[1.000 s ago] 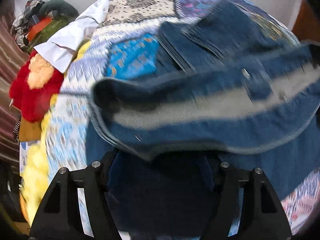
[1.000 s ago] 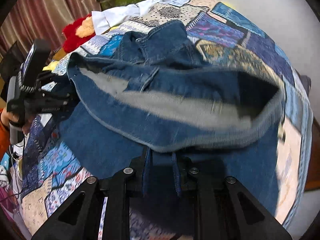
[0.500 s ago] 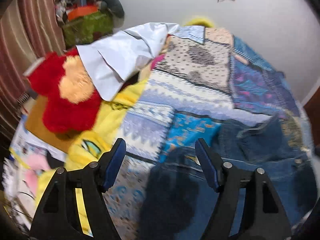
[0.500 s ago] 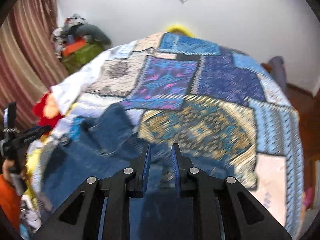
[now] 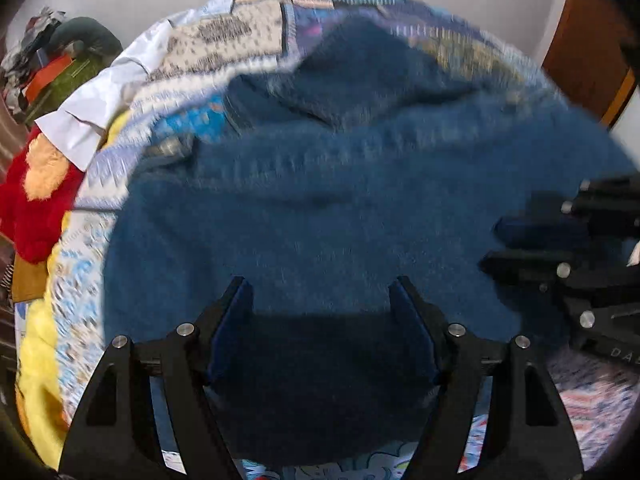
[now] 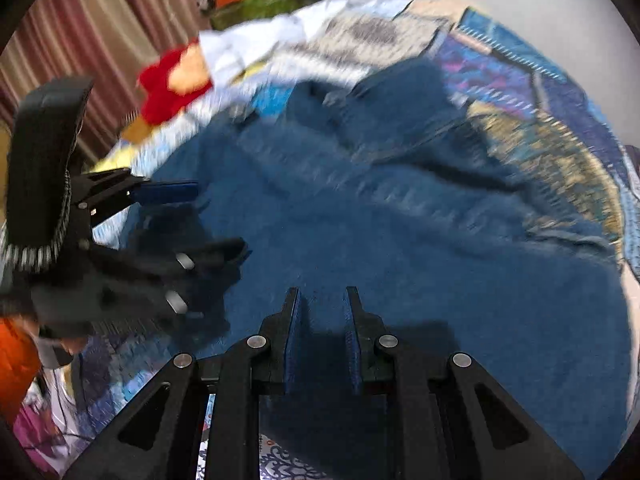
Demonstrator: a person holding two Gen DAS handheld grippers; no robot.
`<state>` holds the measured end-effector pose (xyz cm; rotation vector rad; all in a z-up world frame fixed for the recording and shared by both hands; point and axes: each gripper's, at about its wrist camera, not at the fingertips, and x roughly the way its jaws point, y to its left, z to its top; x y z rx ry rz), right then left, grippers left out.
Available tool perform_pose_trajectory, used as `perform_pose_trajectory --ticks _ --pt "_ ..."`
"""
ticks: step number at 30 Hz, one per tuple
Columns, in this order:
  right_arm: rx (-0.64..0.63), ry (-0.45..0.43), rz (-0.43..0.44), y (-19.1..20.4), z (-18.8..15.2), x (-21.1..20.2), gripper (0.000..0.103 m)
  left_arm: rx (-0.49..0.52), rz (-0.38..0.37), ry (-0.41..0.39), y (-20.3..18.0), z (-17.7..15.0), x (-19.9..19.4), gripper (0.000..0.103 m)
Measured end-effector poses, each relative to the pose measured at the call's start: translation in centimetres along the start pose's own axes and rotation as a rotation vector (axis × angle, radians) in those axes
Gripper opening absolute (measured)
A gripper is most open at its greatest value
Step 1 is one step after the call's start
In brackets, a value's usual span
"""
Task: Fold large clothes
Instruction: 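Lay the folded hem on the jacket and open both grippers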
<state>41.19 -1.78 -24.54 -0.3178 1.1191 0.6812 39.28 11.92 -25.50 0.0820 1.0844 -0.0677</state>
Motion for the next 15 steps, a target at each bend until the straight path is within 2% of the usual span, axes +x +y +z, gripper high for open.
perform_pose_trajectory --ticks 3,5,8,10,11,12,13,15 --pt "-0.048 -0.005 -0.007 -0.5 -0.7 0.2 0.016 -0.029 0.027 -0.005 1.2 -1.1 0.6 0.08" --pt "-0.054 0.001 -0.068 -1.4 -1.1 -0.5 0.016 -0.057 0.026 -0.021 2.8 -1.6 0.0 0.08" --pt "-0.064 -0.007 -0.143 -3.1 -2.2 -2.1 0.016 -0.064 0.156 -0.038 4.9 -2.8 -1.3 0.08" --pt "-0.067 -0.016 -0.22 -4.6 -3.1 -3.2 0.016 -0.084 0.184 -0.041 6.2 -3.8 -1.9 0.08" --pt "-0.06 -0.023 -0.233 -5.3 -3.6 -3.8 0.016 -0.096 0.203 -0.038 6.8 -4.3 -2.1 0.08" --pt "-0.044 -0.029 -0.204 -5.9 -4.1 -4.4 0.016 -0.11 0.214 -0.038 7.6 -5.1 -2.5 0.084" --pt "-0.024 -0.031 -0.191 -6.4 -4.5 -5.1 0.016 -0.127 0.198 -0.044 8.1 -5.5 -2.8 0.086" --pt "-0.006 -0.039 -0.261 -7.0 -5.2 -6.2 0.016 -0.189 0.146 -0.057 9.3 -6.5 -3.7 0.088"
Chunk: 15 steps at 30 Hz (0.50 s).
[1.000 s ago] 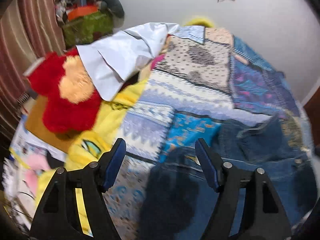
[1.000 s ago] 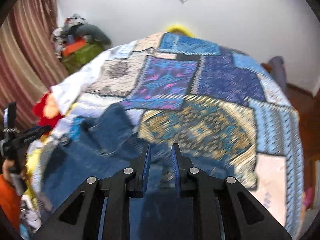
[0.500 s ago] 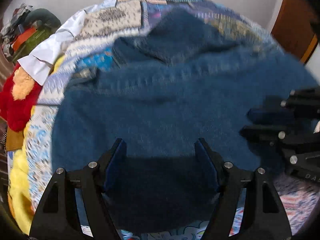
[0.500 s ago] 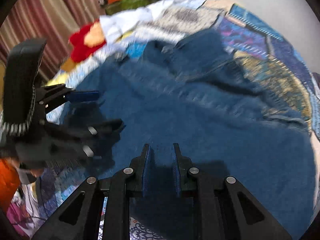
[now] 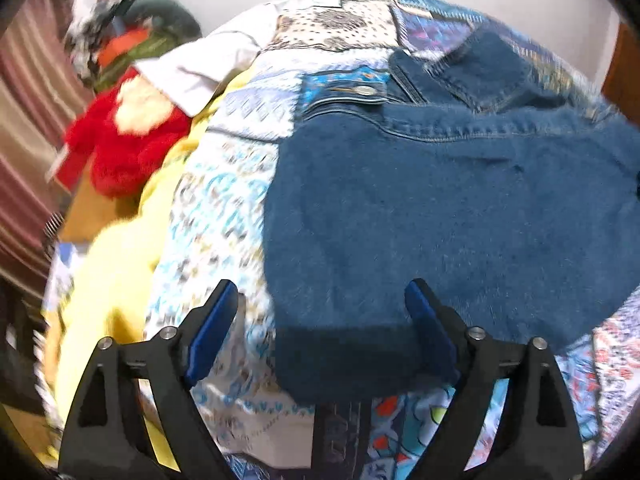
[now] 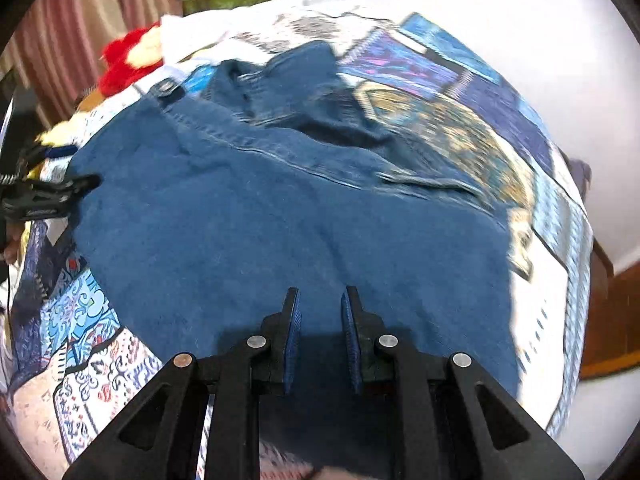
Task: Fold large clothes
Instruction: 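Lay the folded hem on the jacket and open both grippers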
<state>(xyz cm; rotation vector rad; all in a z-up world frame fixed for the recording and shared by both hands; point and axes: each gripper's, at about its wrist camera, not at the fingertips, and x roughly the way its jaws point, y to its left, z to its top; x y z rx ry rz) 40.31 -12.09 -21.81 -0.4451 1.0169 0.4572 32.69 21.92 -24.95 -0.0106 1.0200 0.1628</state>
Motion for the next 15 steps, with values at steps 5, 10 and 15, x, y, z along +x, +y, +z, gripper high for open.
perform_pose_trajectory --ticks 5,10,15 --pt "0.04 -0.023 -0.029 -2.0 -1.6 -2.1 0.016 -0.071 0.091 -0.007 2.2 -1.0 -1.6 0.087" --pt "0.048 -0.036 -0.088 -2.4 -3.3 -4.4 0.016 -0.119 0.146 0.033 5.1 -3.3 -2.7 0.087" --pt "0.065 -0.03 -0.132 -3.3 -4.4 -4.9 0.022 -0.147 0.13 0.023 6.0 -5.6 -4.7 0.087"
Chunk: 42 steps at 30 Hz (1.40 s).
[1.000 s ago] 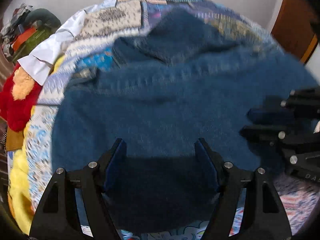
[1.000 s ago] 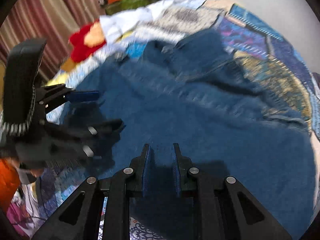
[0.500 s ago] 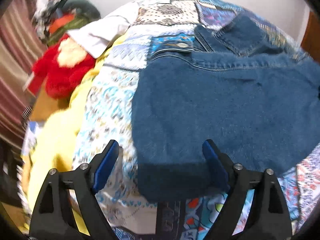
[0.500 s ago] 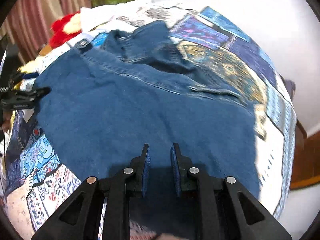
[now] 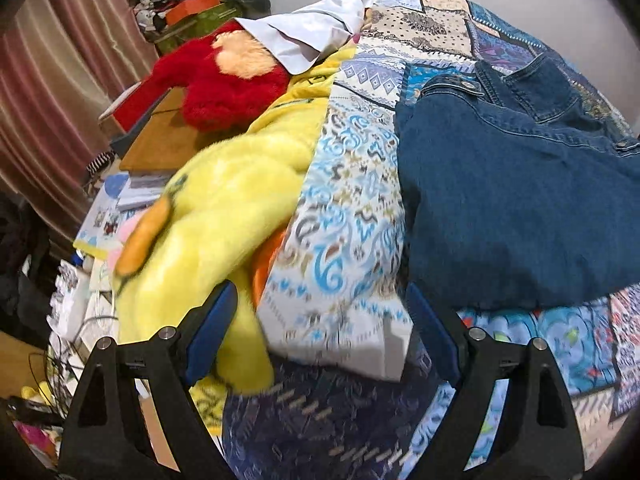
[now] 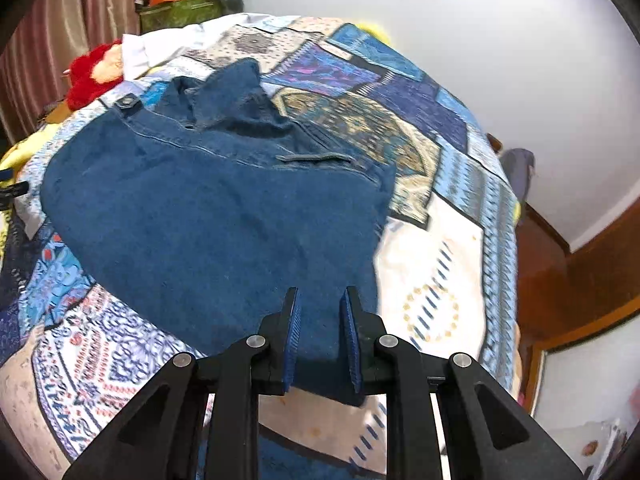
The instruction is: Fold large clothes
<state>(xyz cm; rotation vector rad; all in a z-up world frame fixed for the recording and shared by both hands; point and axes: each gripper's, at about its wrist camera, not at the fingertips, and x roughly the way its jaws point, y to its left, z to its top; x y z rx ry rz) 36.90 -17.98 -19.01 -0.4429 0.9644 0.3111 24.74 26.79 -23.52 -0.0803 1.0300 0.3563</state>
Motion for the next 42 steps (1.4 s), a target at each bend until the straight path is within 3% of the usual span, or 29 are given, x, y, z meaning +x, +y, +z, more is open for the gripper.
perform_pose_trajectory --ticks 1,3,4,7,12,14,21,23,27,31,35,38,42 --pt "0.008 -0.001 -0.022 -0.3 -0.2 -0.1 0.03 -0.008 -0.01 0.002 0.1 -0.5 -0.3 0.087" --pt "0.027 -0.031 -0.137 -1.1 -0.7 -0.6 0.083 -0.021 -0.03 0.001 0.2 -1.0 -0.7 0.087" --pt "0.03 -0.053 -0.166 -1.5 -0.9 -1.0 0.086 -0.033 -0.042 -0.001 0.2 -1.3 -1.0 0.087" --pt "0.06 -0.043 -0.16 -2.9 -1.7 -1.8 0.086 -0.08 -0.094 0.003 0.3 -2.0 -1.5 0.087" --pt "0.073 -0.099 -0.134 -3.2 -2.3 -4.4 0.087 -0.236 -0.238 0.027 0.0 -2.5 -1.6 0.087" --pt "0.086 -0.127 -0.092 -2.8 -2.0 -5.4 0.087 -0.293 -0.311 0.041 -0.6 -2.3 -1.3 0.087" --pt "0.141 -0.183 0.108 0.4 0.9 -5.1 0.089 -0.343 -0.465 0.105 -4.3 -1.4 0.8 0.087" --pt "0.155 -0.176 0.167 1.6 1.7 -4.2 0.09 -0.371 -0.537 0.125 -5.3 -1.3 2.0 0.088" --pt "0.169 -0.108 0.258 3.9 2.7 -1.0 0.09 -0.424 -0.583 0.19 -6.7 -0.8 5.0 0.088" --pt "0.154 -0.032 0.288 5.6 2.8 2.6 0.09 -0.531 -0.68 0.22 -6.9 0.1 7.5 0.088" --pt "0.078 -0.045 0.236 7.1 2.3 3.6 0.092 -0.59 -0.69 0.227 -7.5 1.1 9.0 0.088" --pt "0.027 -0.046 0.223 7.5 2.0 3.6 0.093 -0.628 -0.652 0.229 -8.0 1.7 10.0 0.084" --pt "0.044 -0.045 0.242 7.0 1.9 3.4 0.093 -0.649 -0.552 0.185 -8.9 2.6 9.6 0.056"
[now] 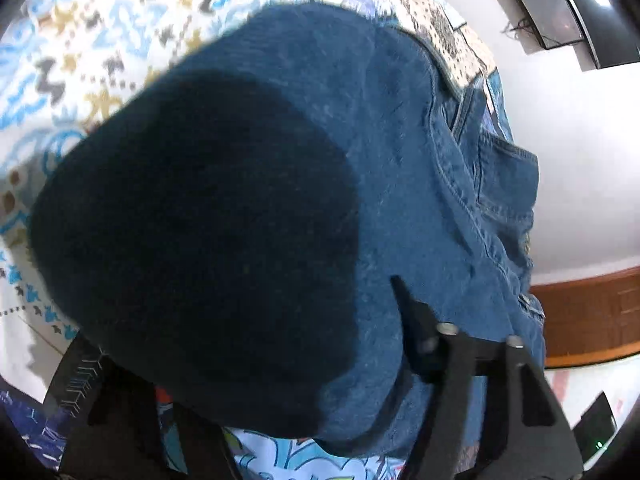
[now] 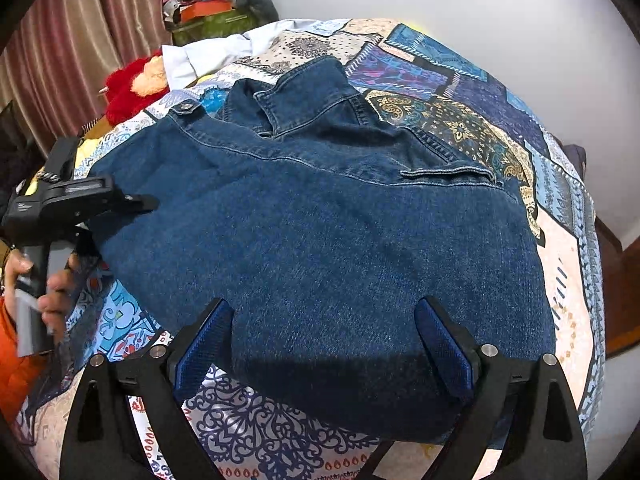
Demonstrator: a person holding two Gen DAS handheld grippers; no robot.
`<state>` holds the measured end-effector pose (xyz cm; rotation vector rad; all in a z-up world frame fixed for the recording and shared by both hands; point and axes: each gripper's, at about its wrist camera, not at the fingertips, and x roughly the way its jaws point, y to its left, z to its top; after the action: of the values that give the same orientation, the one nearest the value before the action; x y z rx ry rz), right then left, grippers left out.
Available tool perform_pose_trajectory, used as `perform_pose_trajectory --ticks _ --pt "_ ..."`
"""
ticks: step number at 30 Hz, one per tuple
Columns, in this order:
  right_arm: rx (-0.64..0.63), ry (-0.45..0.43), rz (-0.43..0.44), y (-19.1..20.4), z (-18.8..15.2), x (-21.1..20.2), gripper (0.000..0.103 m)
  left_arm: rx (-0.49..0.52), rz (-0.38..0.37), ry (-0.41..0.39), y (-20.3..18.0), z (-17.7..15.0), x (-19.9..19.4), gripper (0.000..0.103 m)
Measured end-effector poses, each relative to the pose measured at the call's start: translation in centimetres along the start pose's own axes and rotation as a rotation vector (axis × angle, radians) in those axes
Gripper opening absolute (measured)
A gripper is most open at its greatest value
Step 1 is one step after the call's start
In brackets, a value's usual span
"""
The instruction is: Fold large clothes
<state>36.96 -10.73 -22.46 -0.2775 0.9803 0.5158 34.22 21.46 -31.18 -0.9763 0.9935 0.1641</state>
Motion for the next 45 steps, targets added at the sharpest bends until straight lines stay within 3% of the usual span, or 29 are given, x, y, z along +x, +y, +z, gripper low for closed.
perform_pose_trajectory --ticks 5,8,12,16,19,21,23,26,29,33,36,39,42,45 --pt "0.073 -0.003 0.066 -0.3 0.7 -1.5 0.093 0.201 0.105 -0.143 -3.5 -2.2 -3.9 0.041" --pt "0.096 -0.044 0.127 0.3 1.6 -3.0 0.093 0.29 0.125 -0.242 -5.4 -3.8 -7.6 0.039" --pt "0.036 -0.069 0.141 3.3 2.7 -2.8 0.093 0.399 0.171 -0.35 -7.7 -5.3 -11.6 0.039" --pt "-0.053 0.024 0.174 7.8 2.8 0.6 0.093 0.479 0.25 -0.419 -9.0 -6.1 -13.0 0.039" --pt "-0.189 0.142 0.195 12.0 1.8 3.9 0.093 0.503 0.307 -0.42 -8.8 -5.8 -12.9 0.039" --pt "-0.241 0.188 0.217 13.3 1.8 4.7 0.093 0.533 0.373 -0.429 -8.4 -5.7 -12.3 0.039" --pt "-0.239 0.191 0.221 13.3 2.0 4.5 0.093 0.546 0.388 -0.435 -7.9 -5.6 -12.9 0.038" --pt "-0.164 0.177 0.305 11.2 2.3 3.0 0.093 0.576 0.39 -0.458 -9.2 -5.8 -13.2 0.038" --pt "-0.044 0.102 0.356 7.6 2.1 0.3 0.093 0.692 0.421 -0.512 -12.7 -7.0 -12.9 0.037" --pt "0.132 -0.03 0.281 0.4 1.2 -5.0 0.093 0.924 0.417 -0.586 -19.2 -10.7 -11.5 0.036" --pt "0.28 -0.123 0.209 -5.6 0.1 -9.2 0.093 1.137 0.392 -0.624 -23.1 -15.5 -9.4 0.035" --pt "0.368 -0.175 0.133 -10.1 -1.3 -12.5 0.093 1.346 0.346 -0.533 -24.6 -20.7 -5.9 0.035" --pt "0.421 -0.198 0.09 -12.9 -3.2 -14.7 0.093 1.462 0.336 -0.405 -23.4 -24.3 -3.0 0.035" --pt "0.444 -0.194 0.088 -13.9 -4.9 -15.8 0.093 1.536 0.398 -0.446 -22.1 -26.7 -2.3 0.036"
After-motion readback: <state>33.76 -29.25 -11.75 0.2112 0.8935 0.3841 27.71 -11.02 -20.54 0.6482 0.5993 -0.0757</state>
